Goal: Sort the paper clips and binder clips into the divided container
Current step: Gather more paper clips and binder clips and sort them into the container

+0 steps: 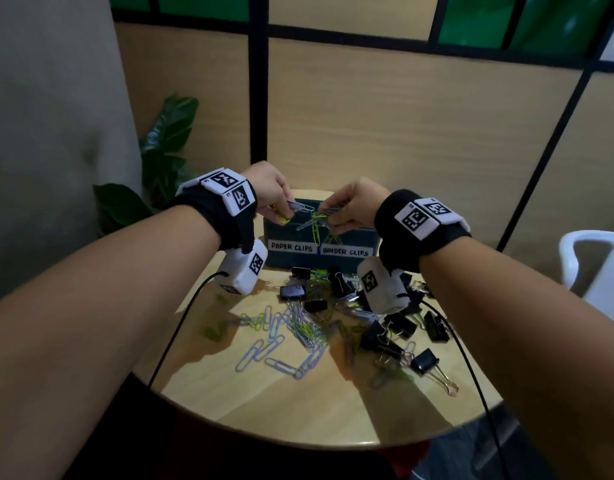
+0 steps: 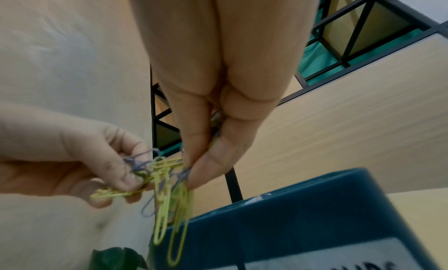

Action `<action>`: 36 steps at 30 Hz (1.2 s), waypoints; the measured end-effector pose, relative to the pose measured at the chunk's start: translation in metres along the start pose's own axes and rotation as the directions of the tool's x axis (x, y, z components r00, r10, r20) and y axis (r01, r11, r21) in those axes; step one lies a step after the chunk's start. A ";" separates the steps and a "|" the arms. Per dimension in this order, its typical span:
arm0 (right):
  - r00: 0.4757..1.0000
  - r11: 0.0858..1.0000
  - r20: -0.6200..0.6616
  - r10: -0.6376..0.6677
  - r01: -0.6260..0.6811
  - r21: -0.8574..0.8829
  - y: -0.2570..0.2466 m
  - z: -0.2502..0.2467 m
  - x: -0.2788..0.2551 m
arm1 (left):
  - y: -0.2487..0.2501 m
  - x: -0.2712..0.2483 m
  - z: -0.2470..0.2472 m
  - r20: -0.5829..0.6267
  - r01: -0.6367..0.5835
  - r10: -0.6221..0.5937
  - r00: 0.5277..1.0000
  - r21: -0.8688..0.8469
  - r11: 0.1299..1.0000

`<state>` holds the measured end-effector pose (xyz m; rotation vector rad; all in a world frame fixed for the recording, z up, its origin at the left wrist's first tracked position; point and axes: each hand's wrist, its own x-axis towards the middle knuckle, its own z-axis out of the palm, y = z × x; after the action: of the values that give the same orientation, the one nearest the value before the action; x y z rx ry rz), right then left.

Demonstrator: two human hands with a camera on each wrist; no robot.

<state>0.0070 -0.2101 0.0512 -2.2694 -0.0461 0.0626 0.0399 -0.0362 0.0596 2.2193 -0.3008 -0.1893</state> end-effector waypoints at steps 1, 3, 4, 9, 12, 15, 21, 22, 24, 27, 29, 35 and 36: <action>1.000 1.000 -0.020 -0.002 0.002 0.009 -0.004 0.000 0.006 | 0.002 0.005 -0.001 -0.039 -0.004 0.003 0.999 -0.019 1.000; 0.998 1.000 -0.068 -0.001 0.002 0.006 -0.013 0.002 0.020 | 0.006 0.018 -0.002 -0.114 -0.004 0.000 0.993 -0.040 0.999; 0.996 1.000 -0.095 -0.002 0.000 -0.015 -0.016 0.004 0.030 | 0.008 0.025 -0.001 -0.147 -0.004 -0.001 0.989 -0.035 0.999; 0.983 0.995 -0.182 0.037 -0.054 -0.089 -0.020 0.020 0.077 | 0.003 0.061 0.005 -0.232 0.008 0.004 0.973 0.050 0.999; 0.986 0.986 -0.144 0.088 -0.107 -0.128 -0.019 0.028 0.087 | -0.008 0.072 0.014 -0.174 0.018 0.012 0.985 0.173 0.985; 0.991 0.974 -0.107 0.077 -0.098 -0.204 -0.015 0.030 0.089 | -0.015 0.074 0.021 -0.172 -0.013 0.066 0.983 0.293 0.956; 0.985 0.960 -0.171 -0.014 -0.035 -0.278 -0.018 0.024 0.074 | -0.011 0.056 0.023 -0.227 -0.085 0.182 0.957 0.380 0.921; 0.982 0.955 -0.190 -0.027 -0.031 -0.294 -0.018 0.023 0.069 | -0.011 0.050 0.023 -0.232 -0.095 0.197 0.953 0.388 0.917; 0.983 0.947 -0.179 -0.032 -0.028 -0.320 -0.016 0.021 0.053 | -0.013 0.035 0.026 -0.191 -0.129 0.219 0.957 0.395 0.910; 0.995 0.943 -0.097 0.007 -0.039 -0.329 -0.007 0.022 0.025 | -0.022 0.012 0.036 -0.029 -0.179 0.206 0.978 0.390 0.903; 0.997 0.925 -0.019 0.074 -0.076 -0.373 0.003 0.025 0.010 | -0.032 0.000 0.046 0.094 -0.198 0.174 0.980 0.429 0.881; 0.880 0.719 0.269 0.391 -0.109 -0.687 0.025 0.045 -0.020 | -0.044 -0.023 0.063 0.254 -0.212 0.064 0.965 0.614 0.761; 0.885 0.697 0.274 0.377 -0.076 -0.713 0.027 0.048 -0.022 | -0.044 -0.024 0.062 0.260 -0.208 0.050 0.964 0.626 0.751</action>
<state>-0.0178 -0.1920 0.0003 -2.9648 0.0066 0.7787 0.0083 -0.0500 -0.0126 2.8607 -0.7442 -0.2991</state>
